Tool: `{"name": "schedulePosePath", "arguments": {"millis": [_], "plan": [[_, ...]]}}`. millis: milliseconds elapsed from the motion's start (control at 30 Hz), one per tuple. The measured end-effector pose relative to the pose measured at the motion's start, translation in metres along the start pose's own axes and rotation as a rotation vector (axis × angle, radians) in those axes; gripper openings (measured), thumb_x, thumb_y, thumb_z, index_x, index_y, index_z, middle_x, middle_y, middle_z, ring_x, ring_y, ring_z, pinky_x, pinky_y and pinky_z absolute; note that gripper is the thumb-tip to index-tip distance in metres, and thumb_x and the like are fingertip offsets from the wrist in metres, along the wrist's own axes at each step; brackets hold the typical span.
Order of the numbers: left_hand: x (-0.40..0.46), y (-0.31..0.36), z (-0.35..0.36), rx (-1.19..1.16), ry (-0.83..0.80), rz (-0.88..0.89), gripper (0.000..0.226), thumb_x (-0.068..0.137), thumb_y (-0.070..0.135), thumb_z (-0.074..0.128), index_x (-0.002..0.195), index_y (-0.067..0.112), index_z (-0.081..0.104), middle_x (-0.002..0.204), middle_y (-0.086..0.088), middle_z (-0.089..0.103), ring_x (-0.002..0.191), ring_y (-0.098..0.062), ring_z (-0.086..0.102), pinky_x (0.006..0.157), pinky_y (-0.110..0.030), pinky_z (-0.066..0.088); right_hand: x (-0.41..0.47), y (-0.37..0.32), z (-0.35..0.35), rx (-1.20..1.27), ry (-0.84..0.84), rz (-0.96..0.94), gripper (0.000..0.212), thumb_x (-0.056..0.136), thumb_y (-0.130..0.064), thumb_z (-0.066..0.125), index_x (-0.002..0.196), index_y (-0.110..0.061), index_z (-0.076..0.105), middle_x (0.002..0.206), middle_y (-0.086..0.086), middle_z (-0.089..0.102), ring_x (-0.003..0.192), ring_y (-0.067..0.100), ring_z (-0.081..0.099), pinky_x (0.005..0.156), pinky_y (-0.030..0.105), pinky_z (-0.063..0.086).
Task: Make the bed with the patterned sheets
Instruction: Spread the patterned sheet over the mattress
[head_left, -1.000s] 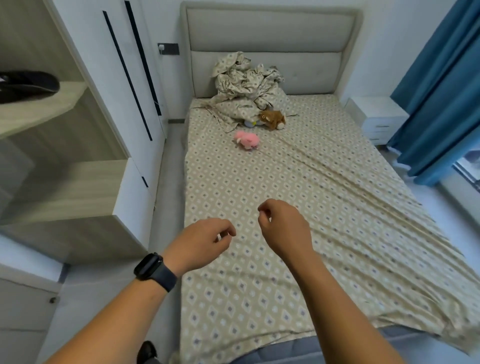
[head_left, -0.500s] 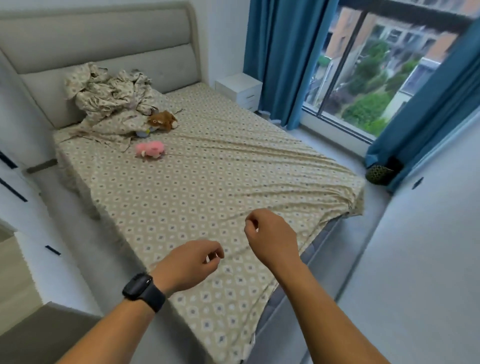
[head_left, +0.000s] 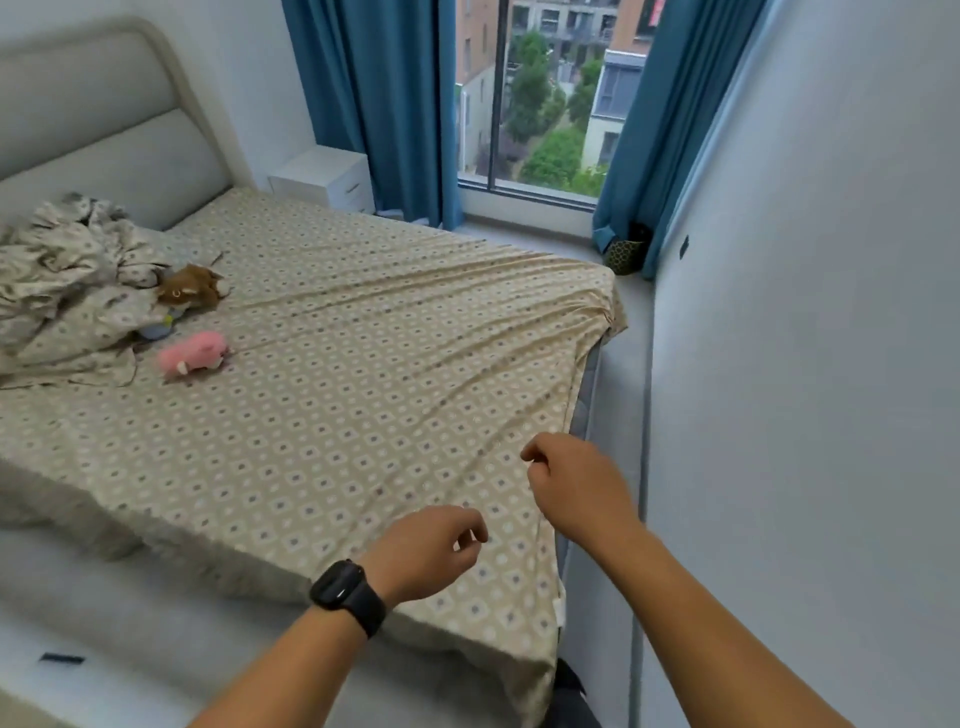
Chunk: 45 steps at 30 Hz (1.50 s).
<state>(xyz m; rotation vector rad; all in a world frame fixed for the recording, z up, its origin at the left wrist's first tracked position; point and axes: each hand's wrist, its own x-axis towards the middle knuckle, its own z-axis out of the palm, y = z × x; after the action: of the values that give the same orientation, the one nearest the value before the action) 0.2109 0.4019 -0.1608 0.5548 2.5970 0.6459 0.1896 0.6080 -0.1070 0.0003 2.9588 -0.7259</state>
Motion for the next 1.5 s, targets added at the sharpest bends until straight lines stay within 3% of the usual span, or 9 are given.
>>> {"name": "schedulePosePath", "arguments": {"millis": [167, 500, 700, 867, 1033, 1200, 1267, 1333, 1500], "plan": [[-0.044, -0.048, 0.006, 0.057, -0.188, 0.121, 0.023, 0.100, 0.034, 0.049, 0.116, 0.031, 0.065, 0.111, 0.010, 0.067, 0.093, -0.009, 0.060, 0.083, -0.030, 0.051, -0.088, -0.045, 0.057, -0.020, -0.140, 0.204, 0.032, 0.097, -0.025, 0.043, 0.118, -0.030, 0.067, 0.120, -0.012, 0.067, 0.102, 0.012, 0.063, 0.085, 0.035, 0.054], [-0.081, -0.053, 0.026, -0.084, -0.139, 0.057, 0.021, 0.100, 0.029, 0.051, 0.115, 0.027, 0.067, 0.104, 0.009, 0.067, 0.089, -0.011, 0.064, 0.080, -0.032, 0.055, -0.151, -0.033, 0.072, -0.108, -0.136, 0.258, 0.025, 0.096, -0.027, 0.043, 0.097, -0.027, 0.067, 0.097, -0.010, 0.067, 0.082, 0.014, 0.061, 0.070, 0.034, 0.052], [-0.069, -0.099, 0.114, -0.003, -0.225, -0.162, 0.016, 0.097, 0.027, 0.051, 0.108, 0.029, 0.062, 0.107, 0.008, 0.065, 0.093, -0.013, 0.063, 0.086, -0.035, 0.055, -0.138, 0.034, 0.151, -0.224, -0.338, 0.180, 0.022, 0.093, -0.025, 0.043, 0.090, -0.020, 0.064, 0.087, -0.001, 0.065, 0.076, 0.020, 0.061, 0.065, 0.033, 0.049], [0.007, -0.129, 0.234, 0.123, -0.279, -0.064, 0.028, 0.098, 0.026, 0.050, 0.124, 0.027, 0.057, 0.119, 0.004, 0.057, 0.102, -0.020, 0.059, 0.087, -0.036, 0.052, -0.096, 0.116, 0.266, -0.419, -0.406, 0.102, 0.014, 0.095, -0.018, 0.045, 0.084, -0.018, 0.055, 0.086, 0.002, 0.055, 0.076, 0.024, 0.052, 0.065, 0.031, 0.040], [0.073, -0.193, 0.341, 0.261, -0.083, 0.000, 0.066, 0.092, 0.028, 0.057, 0.152, 0.028, 0.027, 0.155, 0.003, 0.028, 0.141, -0.024, 0.035, 0.110, -0.038, 0.038, -0.045, 0.190, 0.394, -0.475, -0.319, -0.017, 0.027, 0.097, -0.013, 0.047, 0.118, -0.018, 0.062, 0.117, 0.004, 0.061, 0.104, 0.025, 0.055, 0.088, 0.035, 0.046], [0.138, -0.250, 0.445, 0.447, -0.189, 0.092, 0.111, 0.086, 0.047, 0.060, 0.155, 0.036, -0.026, 0.157, 0.000, -0.038, 0.151, -0.025, -0.028, 0.123, -0.044, -0.014, -0.037, 0.300, 0.510, -0.375, -0.164, 0.070, 0.049, 0.098, -0.041, 0.043, 0.146, -0.035, 0.040, 0.156, -0.005, 0.036, 0.141, 0.024, 0.033, 0.113, 0.042, 0.029], [0.165, -0.267, 0.465, 0.459, -0.085, 0.199, 0.124, 0.063, 0.050, 0.065, 0.159, 0.038, -0.012, 0.167, -0.010, -0.019, 0.154, -0.027, -0.020, 0.120, -0.049, -0.006, -0.036, 0.327, 0.543, -0.260, -0.078, 0.055, 0.060, 0.092, -0.053, 0.046, 0.150, -0.040, 0.038, 0.160, -0.007, 0.037, 0.146, 0.023, 0.031, 0.112, 0.045, 0.024], [0.180, -0.275, 0.468, 0.506, -0.033, 0.264, 0.126, 0.045, 0.058, 0.056, 0.161, 0.033, 0.016, 0.167, -0.015, 0.018, 0.154, -0.034, 0.014, 0.113, -0.050, 0.014, -0.029, 0.333, 0.562, -0.181, 0.036, 0.036, 0.064, 0.089, -0.051, 0.049, 0.151, -0.039, 0.040, 0.158, -0.007, 0.041, 0.145, 0.023, 0.037, 0.109, 0.049, 0.026], [0.195, -0.289, 0.484, 0.601, 0.146, 0.435, 0.127, 0.055, 0.097, 0.044, 0.161, 0.033, 0.018, 0.163, -0.012, 0.030, 0.148, -0.039, 0.028, 0.111, -0.045, 0.016, -0.025, 0.339, 0.574, -0.177, 0.204, 0.030, 0.060, 0.095, -0.053, 0.032, 0.154, -0.045, 0.031, 0.162, -0.020, 0.027, 0.154, 0.014, 0.018, 0.123, 0.040, 0.015]]}}
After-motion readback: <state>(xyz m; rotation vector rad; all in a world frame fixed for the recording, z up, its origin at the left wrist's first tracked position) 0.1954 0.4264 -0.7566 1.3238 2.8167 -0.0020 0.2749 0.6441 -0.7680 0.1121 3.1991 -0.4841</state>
